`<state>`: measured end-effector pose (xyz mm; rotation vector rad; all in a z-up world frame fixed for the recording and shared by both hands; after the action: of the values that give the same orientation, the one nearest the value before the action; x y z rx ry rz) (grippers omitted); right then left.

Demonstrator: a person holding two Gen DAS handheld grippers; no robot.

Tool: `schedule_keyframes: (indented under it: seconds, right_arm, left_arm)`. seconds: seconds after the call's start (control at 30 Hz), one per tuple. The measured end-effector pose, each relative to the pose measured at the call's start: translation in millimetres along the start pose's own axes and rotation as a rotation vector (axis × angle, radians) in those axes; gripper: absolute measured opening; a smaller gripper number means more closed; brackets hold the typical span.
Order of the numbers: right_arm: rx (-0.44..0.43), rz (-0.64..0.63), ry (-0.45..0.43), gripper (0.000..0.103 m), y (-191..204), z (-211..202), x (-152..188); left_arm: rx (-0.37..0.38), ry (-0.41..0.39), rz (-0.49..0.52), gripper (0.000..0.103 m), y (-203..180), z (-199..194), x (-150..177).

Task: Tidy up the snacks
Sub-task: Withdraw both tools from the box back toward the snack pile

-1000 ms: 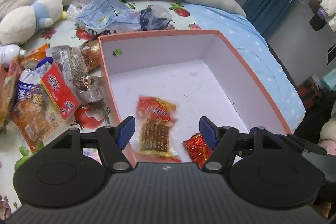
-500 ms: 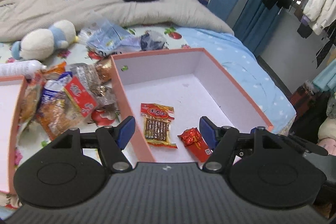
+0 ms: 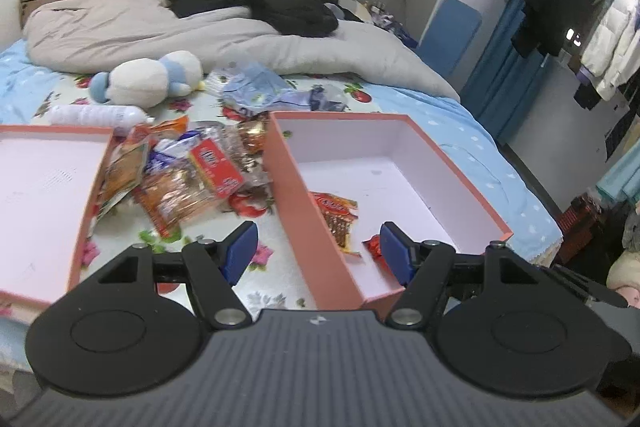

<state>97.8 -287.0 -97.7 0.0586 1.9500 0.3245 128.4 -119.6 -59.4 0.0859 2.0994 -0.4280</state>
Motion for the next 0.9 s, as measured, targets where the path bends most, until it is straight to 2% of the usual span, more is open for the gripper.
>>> schedule_keyframes:
  seconds: [0.33, 0.4, 0.53, 0.67, 0.9]
  right_arm:
    - [-0.107, -0.040, -0.003, 0.071, 40.1, -6.0, 22.7]
    - [-0.118, -0.049, -0.004, 0.071, 46.2, -5.0, 25.0]
    - [-0.141, -0.041, 0.011, 0.071, 57.6, -0.9, 32.0]
    - [-0.141, -0.060, 0.029, 0.071, 68.2, 2.2, 42.5]
    - [-0.117, -0.078, 0.048, 0.071, 79.6, 11.9, 58.6]
  left_arm:
    - [-0.073, -0.055, -0.015, 0.072, 34.7, -44.4, 27.7]
    - [-0.099, -0.061, -0.046, 0.072, 46.6, -50.2, 31.9]
    - [-0.102, -0.074, -0.070, 0.072, 60.4, -59.0, 34.0]
    - [-0.100, -0.067, -0.055, 0.072, 67.8, -62.0, 38.7]
    - [-0.117, -0.057, -0.102, 0.072, 91.4, -59.4, 49.8]
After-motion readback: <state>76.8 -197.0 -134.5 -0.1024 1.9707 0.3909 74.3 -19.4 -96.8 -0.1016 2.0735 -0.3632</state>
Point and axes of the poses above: each gripper's, at about its wrist camera, not at the fingertips, and z roughly the way its jaws point, y to its left, x to its underside, the point moved 9 cm from there along z, roughly the way its jaws point, and after that the axes turned 11 degrees about -y, right-handed, at the moved point
